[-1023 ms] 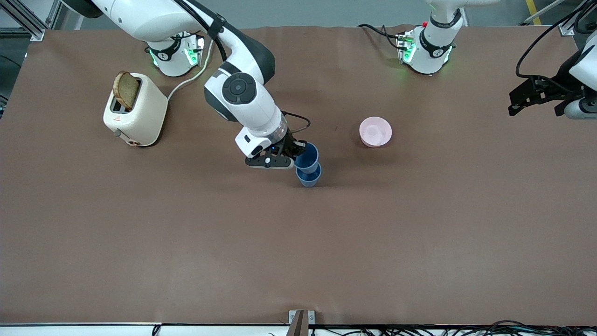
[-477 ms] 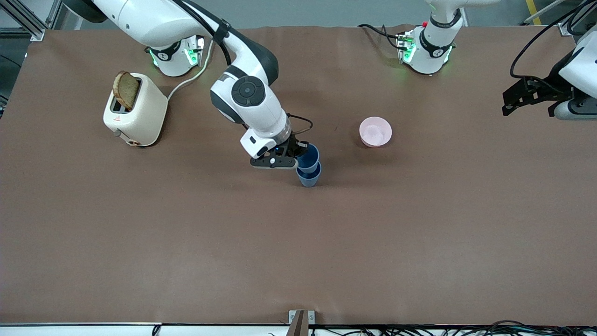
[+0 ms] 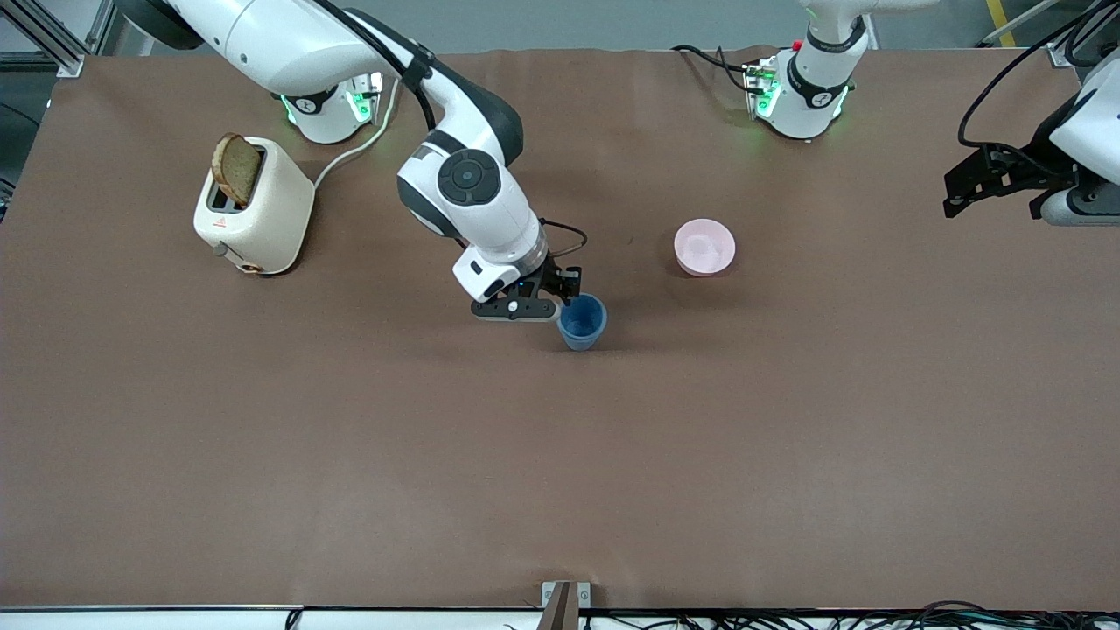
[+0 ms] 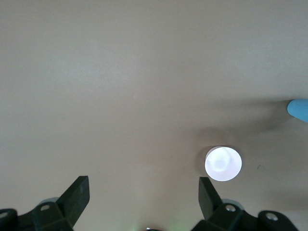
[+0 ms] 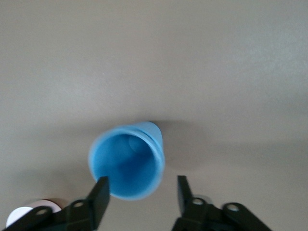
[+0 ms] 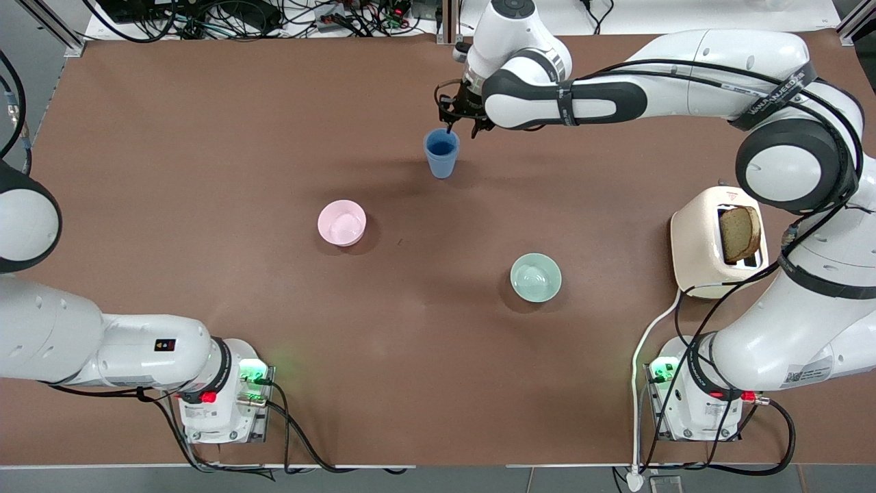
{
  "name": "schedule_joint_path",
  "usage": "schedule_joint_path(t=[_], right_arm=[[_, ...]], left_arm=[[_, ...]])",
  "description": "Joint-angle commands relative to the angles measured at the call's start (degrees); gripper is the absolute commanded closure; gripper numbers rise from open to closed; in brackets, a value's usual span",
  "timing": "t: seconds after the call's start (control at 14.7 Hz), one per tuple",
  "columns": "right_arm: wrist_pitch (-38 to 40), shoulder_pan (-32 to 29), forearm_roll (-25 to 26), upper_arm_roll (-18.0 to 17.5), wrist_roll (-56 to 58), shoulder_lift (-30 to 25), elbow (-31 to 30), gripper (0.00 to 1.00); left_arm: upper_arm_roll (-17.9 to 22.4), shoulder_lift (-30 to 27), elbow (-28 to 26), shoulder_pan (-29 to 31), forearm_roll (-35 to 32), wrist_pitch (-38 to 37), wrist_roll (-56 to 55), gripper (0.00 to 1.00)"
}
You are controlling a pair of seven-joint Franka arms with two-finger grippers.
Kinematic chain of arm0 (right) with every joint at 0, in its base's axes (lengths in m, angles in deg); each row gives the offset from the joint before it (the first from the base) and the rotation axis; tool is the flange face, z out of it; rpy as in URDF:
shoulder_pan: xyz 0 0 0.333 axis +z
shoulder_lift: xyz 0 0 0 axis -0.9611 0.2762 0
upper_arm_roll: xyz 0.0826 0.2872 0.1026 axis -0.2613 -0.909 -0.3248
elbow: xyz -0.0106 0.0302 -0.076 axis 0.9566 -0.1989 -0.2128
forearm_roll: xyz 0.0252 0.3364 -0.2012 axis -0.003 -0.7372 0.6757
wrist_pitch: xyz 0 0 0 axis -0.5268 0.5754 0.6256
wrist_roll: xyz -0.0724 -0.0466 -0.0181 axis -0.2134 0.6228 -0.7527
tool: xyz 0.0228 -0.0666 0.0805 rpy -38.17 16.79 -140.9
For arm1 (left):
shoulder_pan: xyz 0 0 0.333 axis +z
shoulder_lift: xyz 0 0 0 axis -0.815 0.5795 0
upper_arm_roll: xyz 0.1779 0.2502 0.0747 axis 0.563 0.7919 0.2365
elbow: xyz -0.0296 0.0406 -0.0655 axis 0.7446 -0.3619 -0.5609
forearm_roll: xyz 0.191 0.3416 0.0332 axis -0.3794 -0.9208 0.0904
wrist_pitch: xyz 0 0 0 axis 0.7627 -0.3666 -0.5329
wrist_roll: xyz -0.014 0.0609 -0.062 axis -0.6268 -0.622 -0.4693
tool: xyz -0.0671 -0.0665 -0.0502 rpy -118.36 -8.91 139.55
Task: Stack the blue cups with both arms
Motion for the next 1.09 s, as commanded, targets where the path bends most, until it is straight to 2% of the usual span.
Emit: schedule_joint_path(t=[0.0, 0.07, 0.27, 0.41, 0.61, 0.68, 0.89, 1.02], right_arm=[[0.82, -1.65, 1.28, 0.00, -0.64, -4.31, 0.38, 0.00], [2.04, -3.31, 1.19, 0.35, -0.20, -7.73, -0.32, 0.00], [11.78, -4.47, 1.11, 5.69, 2.95, -16.70, -1.02, 0.00], [16.01, -6.66, 0.67, 7.90, 6.99, -20.32, -1.03, 0.00], [20.24, -7.37, -0.64, 15.62, 14.35, -25.16, -1.03, 0.00], [21.90, -7.98, -2.74, 18.08, 18.40, -26.65, -1.03, 0.00], [28.13, -8.34, -13.36, 29.32, 34.11, -31.83, -0.94, 0.00], [31.66, -8.34, -16.03, 35.30, 41.70, -34.04, -0.76, 0.00]], left_arm=[[-0.17, -1.17, -0.97, 0.23, -0.78, -0.17, 0.59, 0.00], [-0.17, -1.17, -0.97, 0.23, -0.78, -0.17, 0.59, 0.00], [-0.17, -1.17, -0.88, 0.23, -0.70, -0.17, 0.59, 0.00], [-0.17, -1.17, -0.88, 0.32, -0.70, -0.17, 0.67, 0.00], [-0.17, -1.09, -0.88, 0.32, -0.61, -0.17, 0.67, 0.00], [-0.17, -1.09, -0.88, 0.32, -0.61, -0.17, 0.67, 0.00], [-0.17, -1.09, -0.88, 0.41, -0.61, -0.17, 0.67, 0.00], [-0.17, -1.09, -0.88, 0.41, -0.61, -0.17, 0.67, 0.00]])
